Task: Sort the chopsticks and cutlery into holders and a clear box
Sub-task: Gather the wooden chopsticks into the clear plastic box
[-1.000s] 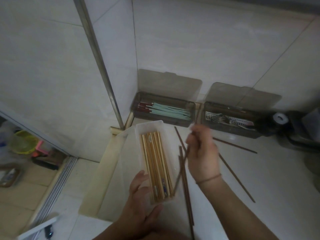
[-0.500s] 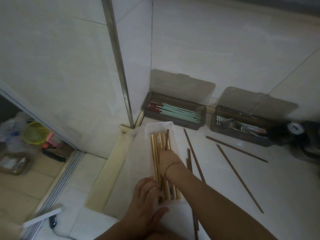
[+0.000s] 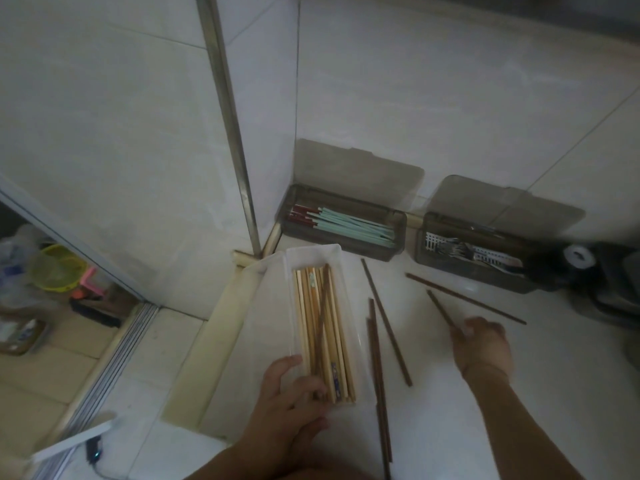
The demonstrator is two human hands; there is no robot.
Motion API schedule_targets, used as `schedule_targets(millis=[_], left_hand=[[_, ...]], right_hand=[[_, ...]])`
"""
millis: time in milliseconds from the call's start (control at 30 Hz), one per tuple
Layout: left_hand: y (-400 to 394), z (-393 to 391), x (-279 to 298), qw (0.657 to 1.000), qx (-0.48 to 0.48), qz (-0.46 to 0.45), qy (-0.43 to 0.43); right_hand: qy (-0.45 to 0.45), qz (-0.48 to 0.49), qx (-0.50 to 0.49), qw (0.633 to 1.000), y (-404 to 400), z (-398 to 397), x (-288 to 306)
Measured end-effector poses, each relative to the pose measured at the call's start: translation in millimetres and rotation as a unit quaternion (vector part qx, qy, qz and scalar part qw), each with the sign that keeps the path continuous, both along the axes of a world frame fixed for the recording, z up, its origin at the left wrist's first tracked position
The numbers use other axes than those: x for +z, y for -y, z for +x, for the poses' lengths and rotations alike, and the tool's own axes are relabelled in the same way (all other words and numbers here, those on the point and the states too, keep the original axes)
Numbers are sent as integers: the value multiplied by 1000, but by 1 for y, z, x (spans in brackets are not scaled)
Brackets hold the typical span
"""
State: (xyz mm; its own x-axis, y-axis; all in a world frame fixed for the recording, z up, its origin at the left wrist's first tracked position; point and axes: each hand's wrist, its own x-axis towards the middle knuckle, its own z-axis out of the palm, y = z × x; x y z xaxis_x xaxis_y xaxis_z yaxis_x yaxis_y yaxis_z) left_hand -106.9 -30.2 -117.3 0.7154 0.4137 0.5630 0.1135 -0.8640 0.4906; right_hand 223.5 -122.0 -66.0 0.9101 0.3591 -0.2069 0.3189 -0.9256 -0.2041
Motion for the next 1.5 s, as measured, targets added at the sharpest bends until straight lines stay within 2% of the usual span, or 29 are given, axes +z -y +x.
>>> schedule_targets(millis=[67, 200, 300, 367, 467, 533, 633, 733, 833, 900, 967, 1167, 1400, 1467, 1500], left_hand=[[-1, 1, 1, 1000, -4, -9, 0], [-1, 0, -2, 1000, -10, -25, -9], [0, 0, -3, 999, -2, -28, -29], [1, 1, 1, 999, 0, -34, -25], [2, 3, 6, 996, 22, -87, 4], [4, 1, 6, 991, 37, -127, 27], [5, -1, 0, 985, 28, -150, 76], [7, -2, -6, 986, 26, -143, 80], [8, -2, -4, 992, 35, -109, 52], [7, 0, 1, 994, 37, -90, 39], [7, 2, 5, 996, 29, -83, 34], [6, 1, 0, 997, 29, -72, 11], [7, 0, 2, 997, 39, -63, -14], [6, 2, 7, 998, 40, -55, -14], [6, 3, 9, 998, 38, -49, -13]], right_hand=[[-17, -49, 2, 999, 20, 5, -12], [20, -43, 51, 998, 27, -3, -16], [31, 99, 45, 994, 3, -20, 17], [1, 219, 52, 974, -21, -40, 55], [-145, 399, 76, 902, -56, -72, 97], [-237, 433, 120, 862, -71, -94, 105], [-281, 361, 238, 857, -85, -131, 92], [-173, 257, 359, 880, -98, -149, 67], [-149, 152, 373, 903, -112, -153, 51], [-156, 65, 381, 909, -123, -157, 48], [-164, 18, 378, 911, -131, -158, 47], [-194, -44, 363, 910, -140, -157, 44], [-156, -103, 421, 887, -131, -158, 47], [-123, -68, 441, 886, -126, -158, 51], [-92, -22, 441, 893, -122, -153, 55]])
